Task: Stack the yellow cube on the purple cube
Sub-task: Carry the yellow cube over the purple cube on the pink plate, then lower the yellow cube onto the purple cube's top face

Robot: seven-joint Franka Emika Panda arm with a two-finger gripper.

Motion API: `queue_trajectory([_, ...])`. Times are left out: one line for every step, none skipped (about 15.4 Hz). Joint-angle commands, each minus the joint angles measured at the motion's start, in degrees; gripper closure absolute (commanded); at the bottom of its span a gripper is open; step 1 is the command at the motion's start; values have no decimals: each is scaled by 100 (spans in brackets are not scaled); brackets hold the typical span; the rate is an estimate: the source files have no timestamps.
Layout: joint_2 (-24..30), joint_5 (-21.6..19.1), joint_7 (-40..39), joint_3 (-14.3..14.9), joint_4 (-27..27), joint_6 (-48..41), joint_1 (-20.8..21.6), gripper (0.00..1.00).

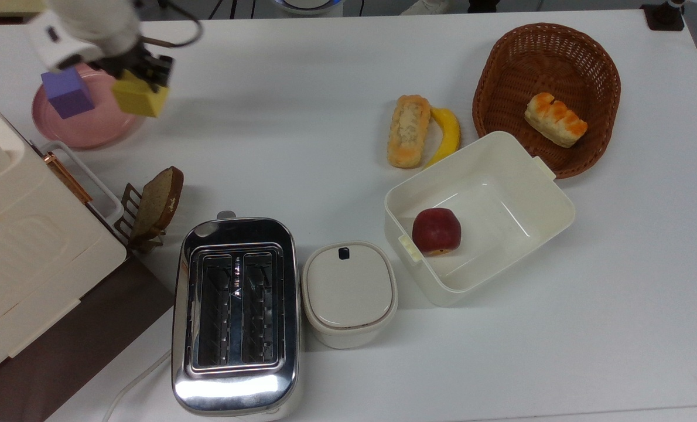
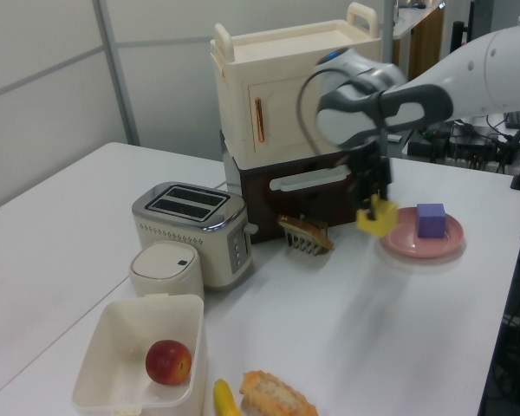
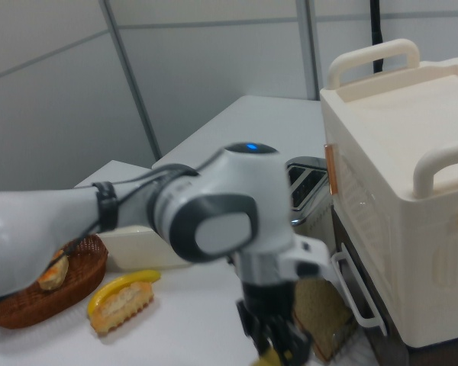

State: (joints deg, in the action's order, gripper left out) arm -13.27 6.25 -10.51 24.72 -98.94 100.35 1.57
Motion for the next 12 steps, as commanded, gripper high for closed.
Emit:
queue_trajectory([-9, -614, -1161, 787, -38, 230, -236, 100])
queue_trajectory([-88, -712, -1364, 989, -38, 327, -262, 98])
queue_trajectory([-202, -739, -1488, 1122, -38, 449, -289, 98])
queue_trajectory([-368, -739, -1567, 1175, -47, 590, -350, 97])
queue_trajectory([-552, -739, -1594, 1176, -47, 748, -438, 97])
queue_trajectory([-702, -748, -1586, 1176, -47, 906, -482, 97])
queue_trajectory([-773, -765, -1577, 1176, -47, 1021, -517, 97])
queue_trajectory([-774, -800, -1577, 1176, -38, 1065, -561, 97])
queue_trajectory([-765, -888, -1586, 1176, -29, 1066, -622, 97])
queue_trajectory([-756, -949, -1612, 1184, -29, 1066, -649, 97])
queue_trajectory([-765, -959, -1690, 1185, -29, 1066, -649, 96])
queue_trajectory([-774, -967, -1769, 1185, -29, 1075, -693, 93])
